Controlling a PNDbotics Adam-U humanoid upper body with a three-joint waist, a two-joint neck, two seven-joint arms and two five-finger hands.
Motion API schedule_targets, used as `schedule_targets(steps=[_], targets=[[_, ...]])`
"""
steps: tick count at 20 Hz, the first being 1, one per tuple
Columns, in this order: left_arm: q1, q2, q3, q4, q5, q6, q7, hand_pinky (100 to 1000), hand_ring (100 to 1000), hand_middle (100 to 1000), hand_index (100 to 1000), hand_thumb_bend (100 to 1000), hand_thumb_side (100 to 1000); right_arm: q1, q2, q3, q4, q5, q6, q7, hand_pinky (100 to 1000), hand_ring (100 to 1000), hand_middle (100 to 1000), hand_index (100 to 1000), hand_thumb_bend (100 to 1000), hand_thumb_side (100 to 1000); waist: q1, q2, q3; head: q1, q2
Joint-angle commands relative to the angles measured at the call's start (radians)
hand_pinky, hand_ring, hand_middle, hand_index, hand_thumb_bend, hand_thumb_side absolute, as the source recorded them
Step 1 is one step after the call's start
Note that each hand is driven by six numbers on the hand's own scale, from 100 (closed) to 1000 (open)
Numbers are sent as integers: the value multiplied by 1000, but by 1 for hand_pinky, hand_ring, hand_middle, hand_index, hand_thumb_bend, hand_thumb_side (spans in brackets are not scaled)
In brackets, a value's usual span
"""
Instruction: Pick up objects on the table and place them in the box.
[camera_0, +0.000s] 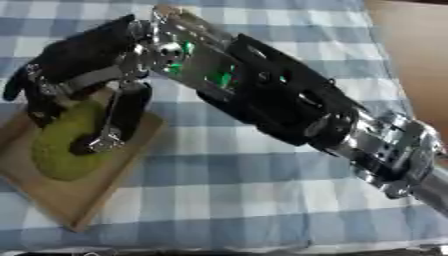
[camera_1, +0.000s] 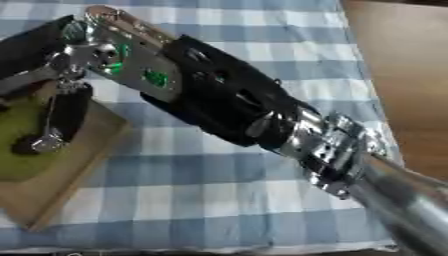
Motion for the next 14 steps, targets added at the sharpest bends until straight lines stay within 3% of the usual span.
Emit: schedule_targets(steps=[1,10,14], targets=[[-1,26,5,-15,-10,-1,3,615,645,623,790,232,374,-9,4,-22,20,49,-17,-40,769,973,410,611,100,231,14,-15,3,8,-19],[3,18,3,-15,-12,4,2,614,645,623,790,224,382,19,14,-19,71,115,-55,-94,787,1000,462,656,100,235,15,-9,4,15,-29],[3,17,3,-15,-11,5,0,614,645,623,790,222,384,26,14,-20,82,154,-61,-98,807,1000,617,765,100,258,15,-9,3,17,-27]])
